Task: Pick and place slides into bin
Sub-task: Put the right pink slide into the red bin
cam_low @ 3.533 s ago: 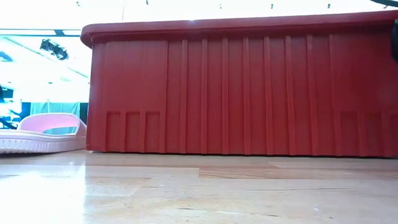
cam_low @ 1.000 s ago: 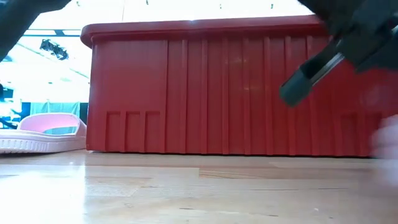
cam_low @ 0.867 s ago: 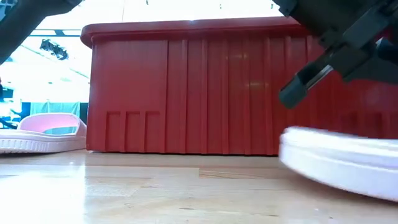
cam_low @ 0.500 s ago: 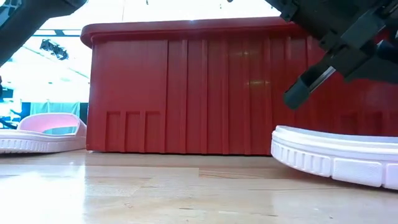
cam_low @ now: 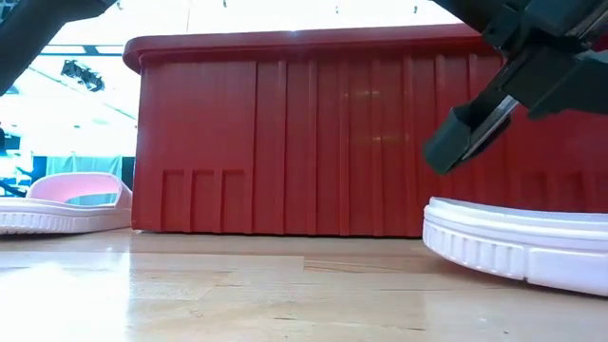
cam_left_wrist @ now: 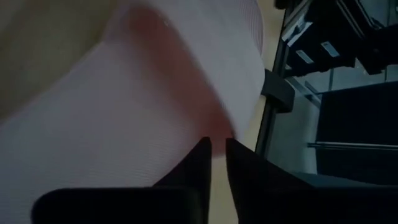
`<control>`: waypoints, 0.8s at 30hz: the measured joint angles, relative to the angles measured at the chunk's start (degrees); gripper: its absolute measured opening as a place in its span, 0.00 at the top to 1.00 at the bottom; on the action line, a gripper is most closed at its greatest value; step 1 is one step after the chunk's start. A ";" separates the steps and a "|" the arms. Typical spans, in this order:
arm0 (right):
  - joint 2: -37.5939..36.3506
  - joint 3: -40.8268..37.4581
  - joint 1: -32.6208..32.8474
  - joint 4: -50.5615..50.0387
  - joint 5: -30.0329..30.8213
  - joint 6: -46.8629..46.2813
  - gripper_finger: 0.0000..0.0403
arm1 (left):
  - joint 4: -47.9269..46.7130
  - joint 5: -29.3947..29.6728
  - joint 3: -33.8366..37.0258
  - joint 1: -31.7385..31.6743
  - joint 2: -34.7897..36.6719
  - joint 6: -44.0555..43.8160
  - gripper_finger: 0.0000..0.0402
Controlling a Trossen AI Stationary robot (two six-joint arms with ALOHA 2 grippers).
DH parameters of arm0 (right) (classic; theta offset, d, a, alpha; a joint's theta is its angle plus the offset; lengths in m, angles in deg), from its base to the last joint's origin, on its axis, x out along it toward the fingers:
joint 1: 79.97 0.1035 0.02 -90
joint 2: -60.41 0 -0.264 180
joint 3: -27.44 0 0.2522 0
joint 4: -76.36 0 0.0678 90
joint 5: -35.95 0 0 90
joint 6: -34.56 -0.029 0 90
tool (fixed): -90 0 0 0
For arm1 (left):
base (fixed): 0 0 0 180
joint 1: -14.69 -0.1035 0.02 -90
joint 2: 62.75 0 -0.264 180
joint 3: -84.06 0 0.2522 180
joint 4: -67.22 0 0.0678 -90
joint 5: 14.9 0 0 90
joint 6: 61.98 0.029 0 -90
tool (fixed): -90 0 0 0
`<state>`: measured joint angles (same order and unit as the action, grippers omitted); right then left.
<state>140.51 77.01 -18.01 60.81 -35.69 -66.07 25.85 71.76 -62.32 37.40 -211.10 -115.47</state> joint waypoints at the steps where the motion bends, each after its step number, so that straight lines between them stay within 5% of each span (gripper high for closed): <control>1: 0.00 0.03 0.57 0.13 0.06 -0.68 0.78 | -0.01 -0.38 0.00 -0.15 0.02 -0.04 0.84; 12: 0.00 0.03 3.12 -0.73 0.09 -2.88 0.78 | 1.91 -4.73 -2.27 -2.08 0.26 -2.58 0.55; 18: 0.00 0.03 3.10 -2.87 0.09 -2.90 0.78 | 6.53 -4.98 -2.27 -2.26 0.83 -2.59 0.54; 24: 0.00 0.03 3.10 -3.03 0.09 -2.86 0.78 | 0.51 -4.93 -2.21 -2.30 0.83 -2.91 0.57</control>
<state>140.51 77.04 -14.91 57.78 -35.60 -68.92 26.36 66.83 -64.52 35.10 -210.27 -118.38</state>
